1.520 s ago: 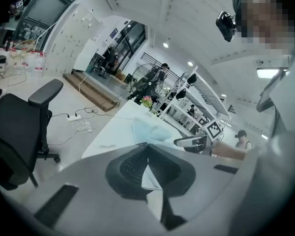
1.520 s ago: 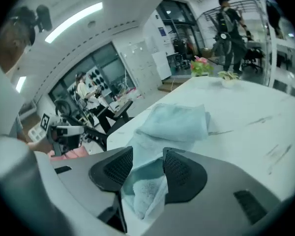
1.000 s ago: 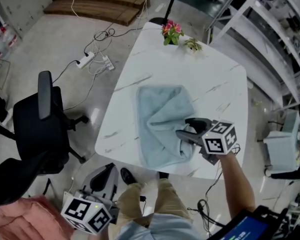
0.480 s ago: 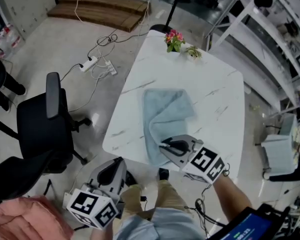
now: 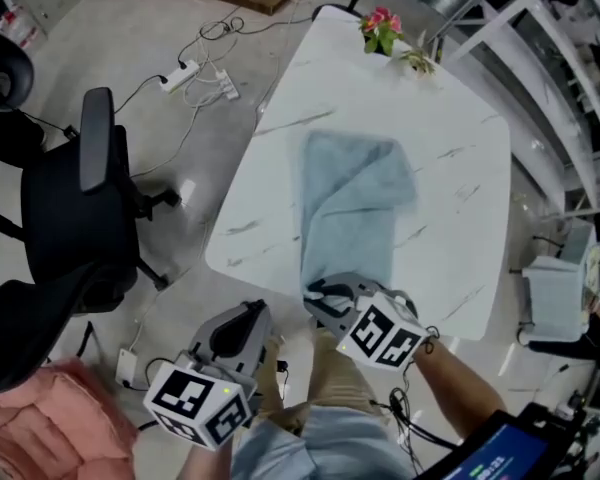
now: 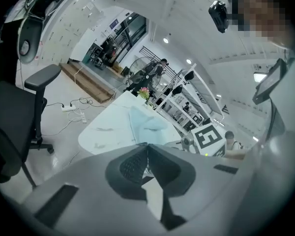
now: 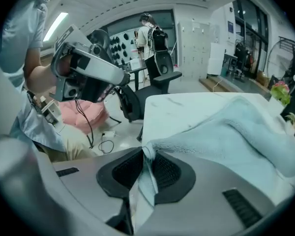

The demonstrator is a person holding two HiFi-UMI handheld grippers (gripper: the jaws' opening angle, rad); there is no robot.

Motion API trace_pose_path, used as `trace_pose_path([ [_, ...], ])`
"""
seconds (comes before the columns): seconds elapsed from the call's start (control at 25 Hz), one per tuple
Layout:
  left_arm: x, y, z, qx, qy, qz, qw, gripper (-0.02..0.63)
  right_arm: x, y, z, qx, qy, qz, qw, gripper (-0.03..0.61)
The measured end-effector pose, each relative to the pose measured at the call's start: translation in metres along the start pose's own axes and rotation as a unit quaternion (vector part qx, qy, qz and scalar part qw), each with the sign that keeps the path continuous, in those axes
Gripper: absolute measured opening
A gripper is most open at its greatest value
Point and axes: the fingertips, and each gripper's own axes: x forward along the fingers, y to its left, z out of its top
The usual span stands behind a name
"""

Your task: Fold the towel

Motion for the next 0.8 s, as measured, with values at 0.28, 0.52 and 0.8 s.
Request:
trace_pose_path([
  [0.28, 0.01, -0.022, 0.032, 0.037, -0.016, -0.012, 0.9991, 0.008, -0.073, 0.019, 0.067, -0.009, -0.067, 0.051, 0.996, 0.225],
  [0.52, 0.029, -0.055, 0.051, 0.083, -0.018, -0.025, 0.9961, 0.008, -0.162, -0.066, 0.072, 0.051, -0.152, -0.066, 0.985, 0.216],
  [0.8, 0.088, -0.062, -0.004, 0.112, 0.059, -0.006, 0.992, 0.009, -0.168, -0.191, -0.035, 0.148, -0.115, -0.161, 0.969, 0.215],
])
